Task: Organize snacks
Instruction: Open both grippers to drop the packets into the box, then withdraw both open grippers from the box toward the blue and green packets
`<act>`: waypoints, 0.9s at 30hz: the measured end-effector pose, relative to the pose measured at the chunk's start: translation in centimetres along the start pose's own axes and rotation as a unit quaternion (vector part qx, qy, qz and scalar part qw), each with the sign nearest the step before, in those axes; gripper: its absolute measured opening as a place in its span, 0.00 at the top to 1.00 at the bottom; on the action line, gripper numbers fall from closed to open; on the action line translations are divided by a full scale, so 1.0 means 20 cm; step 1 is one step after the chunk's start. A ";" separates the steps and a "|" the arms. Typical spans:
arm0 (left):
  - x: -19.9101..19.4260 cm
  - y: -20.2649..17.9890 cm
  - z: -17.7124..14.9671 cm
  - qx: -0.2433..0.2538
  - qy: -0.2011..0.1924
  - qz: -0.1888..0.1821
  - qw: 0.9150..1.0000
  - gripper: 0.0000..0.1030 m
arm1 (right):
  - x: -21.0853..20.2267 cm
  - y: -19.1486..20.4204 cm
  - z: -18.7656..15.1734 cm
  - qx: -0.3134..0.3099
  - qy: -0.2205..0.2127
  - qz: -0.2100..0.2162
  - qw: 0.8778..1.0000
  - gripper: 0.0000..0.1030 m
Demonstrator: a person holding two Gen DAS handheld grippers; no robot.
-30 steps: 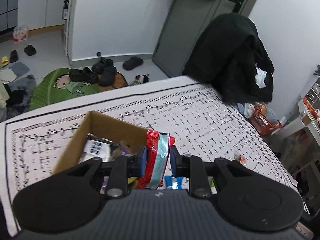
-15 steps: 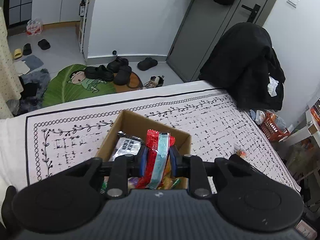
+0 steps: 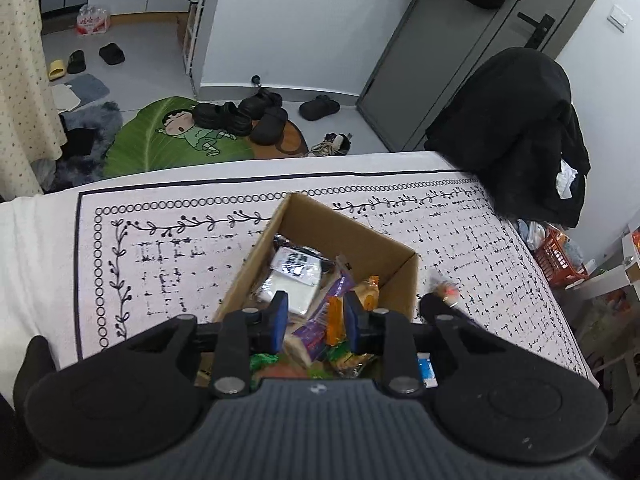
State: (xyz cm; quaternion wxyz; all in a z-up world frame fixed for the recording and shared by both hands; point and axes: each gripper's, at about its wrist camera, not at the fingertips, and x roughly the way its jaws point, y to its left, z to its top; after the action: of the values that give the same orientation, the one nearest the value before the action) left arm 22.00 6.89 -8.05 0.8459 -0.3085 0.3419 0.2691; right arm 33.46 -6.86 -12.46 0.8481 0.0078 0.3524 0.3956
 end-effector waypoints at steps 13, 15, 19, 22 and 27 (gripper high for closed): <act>-0.08 0.05 0.01 0.001 -0.014 0.045 0.999 0.39 | 0.00 0.03 -0.05 0.013 0.043 0.029 0.999 0.61; -0.08 0.05 0.01 0.003 -0.012 0.052 0.999 0.31 | -0.02 0.00 -0.04 0.016 0.038 0.023 0.999 0.58; -0.08 0.04 0.00 0.008 -0.008 0.055 0.998 0.27 | -0.04 -0.06 -0.04 0.028 0.034 0.010 0.999 0.57; -0.07 0.02 -0.01 0.009 -0.006 0.057 0.998 0.26 | -0.05 -0.08 -0.03 0.030 0.029 -0.002 0.999 0.49; -0.05 -0.01 -0.01 0.013 -0.006 0.056 0.998 0.24 | -0.08 -0.15 -0.02 0.033 0.016 -0.022 0.999 0.40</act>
State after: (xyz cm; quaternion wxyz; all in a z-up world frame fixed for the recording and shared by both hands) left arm 21.41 6.32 -7.40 0.8353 -0.2767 0.3571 0.3133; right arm 34.46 -10.18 -12.73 0.8500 0.0212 0.3789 0.3653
